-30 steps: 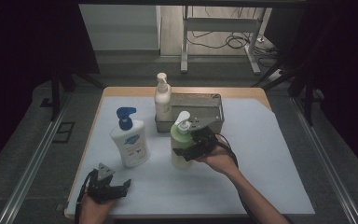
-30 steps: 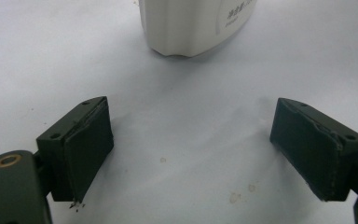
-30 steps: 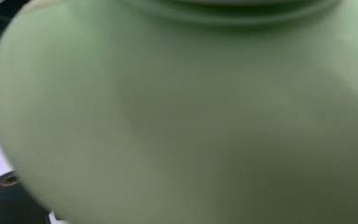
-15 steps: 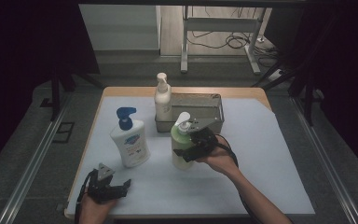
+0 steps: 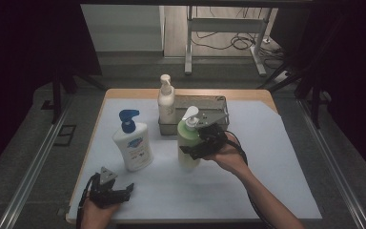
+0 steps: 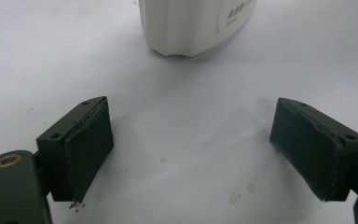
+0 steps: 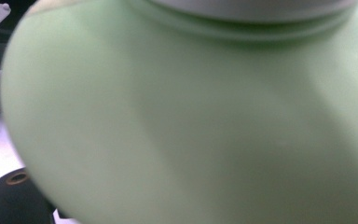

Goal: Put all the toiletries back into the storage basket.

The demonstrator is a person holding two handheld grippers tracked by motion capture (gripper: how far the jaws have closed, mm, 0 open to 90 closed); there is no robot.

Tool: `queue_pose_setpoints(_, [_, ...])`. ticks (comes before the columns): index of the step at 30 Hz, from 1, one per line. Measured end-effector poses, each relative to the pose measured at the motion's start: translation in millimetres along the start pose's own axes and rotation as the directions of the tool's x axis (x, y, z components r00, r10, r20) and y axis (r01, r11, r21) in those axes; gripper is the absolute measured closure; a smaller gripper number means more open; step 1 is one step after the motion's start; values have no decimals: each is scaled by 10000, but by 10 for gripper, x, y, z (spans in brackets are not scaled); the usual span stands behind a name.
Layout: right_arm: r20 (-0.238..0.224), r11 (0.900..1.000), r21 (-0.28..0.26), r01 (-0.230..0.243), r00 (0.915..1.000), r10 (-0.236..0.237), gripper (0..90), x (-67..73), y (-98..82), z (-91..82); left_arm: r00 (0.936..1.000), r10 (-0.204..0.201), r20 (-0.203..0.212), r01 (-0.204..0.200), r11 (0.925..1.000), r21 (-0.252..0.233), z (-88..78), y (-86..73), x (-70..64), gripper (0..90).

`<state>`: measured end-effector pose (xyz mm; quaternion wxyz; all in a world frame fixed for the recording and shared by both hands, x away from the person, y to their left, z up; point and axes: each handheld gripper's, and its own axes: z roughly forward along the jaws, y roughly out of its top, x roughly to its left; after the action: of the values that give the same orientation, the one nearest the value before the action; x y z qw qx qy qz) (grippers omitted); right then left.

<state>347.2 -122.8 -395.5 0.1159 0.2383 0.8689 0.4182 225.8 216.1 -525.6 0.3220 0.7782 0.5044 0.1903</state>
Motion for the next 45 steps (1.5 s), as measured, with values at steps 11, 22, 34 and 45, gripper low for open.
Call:
queue_pose_setpoints(11, [264, 9997, -224, -128, 9996, 134, 121, -104, 187, -129, 10000, -6, 9, 6, 10000, -8, 1, 0, 1, 126])
queue_pose_setpoints(22, [613, 9991, -386, -176, 9979, 199, 122, -216, 379, -213, 10000, -35, -3, 35, 10000, -34, 3, 0, -1, 126])
queue_pose_setpoints(34, [1103, 9970, -668, -394, 9928, 466, 122, -387, 584, -242, 10000, -38, 4, 38, 10000, -35, 3, 0, 0, 126])
queue_pose_setpoints(45, [1647, 9942, -880, -613, 9835, 752, 123, -548, 728, -219, 10000, -34, 8, 34, 10000, -23, 2, 0, 1, 126])
